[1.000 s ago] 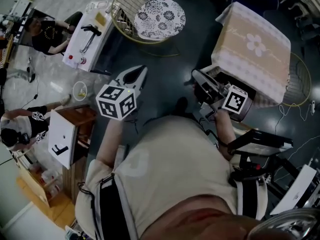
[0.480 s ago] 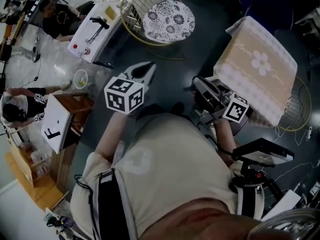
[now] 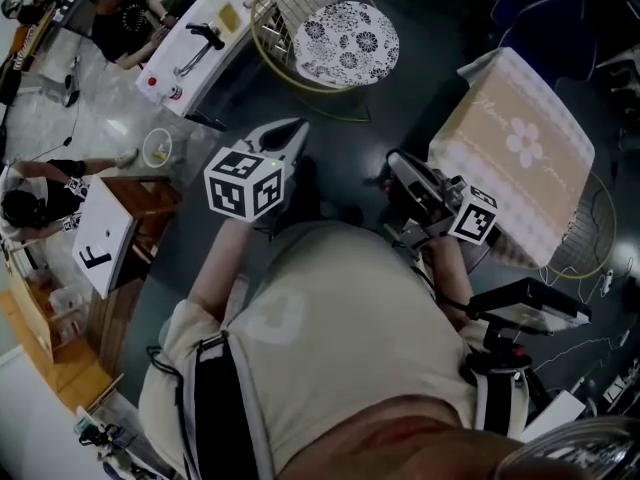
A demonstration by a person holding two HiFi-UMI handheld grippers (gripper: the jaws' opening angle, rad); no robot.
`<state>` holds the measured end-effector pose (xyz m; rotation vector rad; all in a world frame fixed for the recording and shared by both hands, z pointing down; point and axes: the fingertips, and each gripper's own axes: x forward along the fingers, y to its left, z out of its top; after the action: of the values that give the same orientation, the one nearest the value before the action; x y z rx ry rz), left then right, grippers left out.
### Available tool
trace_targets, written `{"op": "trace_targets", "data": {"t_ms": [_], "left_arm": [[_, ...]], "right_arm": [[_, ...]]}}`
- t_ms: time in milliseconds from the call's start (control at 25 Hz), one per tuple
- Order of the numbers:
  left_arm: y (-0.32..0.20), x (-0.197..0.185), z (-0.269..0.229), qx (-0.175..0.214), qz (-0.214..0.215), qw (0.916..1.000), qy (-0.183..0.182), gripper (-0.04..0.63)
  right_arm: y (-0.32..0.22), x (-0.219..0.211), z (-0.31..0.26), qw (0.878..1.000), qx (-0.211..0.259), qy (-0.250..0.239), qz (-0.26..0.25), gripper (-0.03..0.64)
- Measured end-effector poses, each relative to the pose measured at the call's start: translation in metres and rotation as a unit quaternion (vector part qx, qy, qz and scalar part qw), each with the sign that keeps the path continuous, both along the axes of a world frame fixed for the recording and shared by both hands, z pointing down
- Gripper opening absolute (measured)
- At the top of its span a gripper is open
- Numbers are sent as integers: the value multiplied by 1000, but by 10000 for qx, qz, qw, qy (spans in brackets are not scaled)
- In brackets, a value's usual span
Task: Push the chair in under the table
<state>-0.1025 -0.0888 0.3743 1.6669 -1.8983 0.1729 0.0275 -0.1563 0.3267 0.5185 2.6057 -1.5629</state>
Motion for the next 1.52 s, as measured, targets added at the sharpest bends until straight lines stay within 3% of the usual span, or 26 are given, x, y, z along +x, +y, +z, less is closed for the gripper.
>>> {"op": "trace_targets", "data": {"t_ms": [440, 680, 1000, 1280, 1520], "left_arm": [[-31, -70, 17, 83, -16, 9995, 316, 6], [-42, -114, 13, 157, -80, 9991, 373, 6], [-42, -195, 15, 243, -436, 9975, 502, 6], [-4, -262, 25, 167, -960, 9936, 578, 6], [18, -311, 31, 111, -1167, 9911, 633, 6]], "right_arm": [[-32, -53, 18, 9977, 15, 571, 369, 9], [-54, -96, 5, 9969, -14, 537, 571, 9], [-60, -178, 7, 9968, 80, 749, 266, 9], [-36, -255, 9, 9966, 117, 779, -251, 11], [-23, -302, 10, 9956, 132, 854, -369, 9]]}}
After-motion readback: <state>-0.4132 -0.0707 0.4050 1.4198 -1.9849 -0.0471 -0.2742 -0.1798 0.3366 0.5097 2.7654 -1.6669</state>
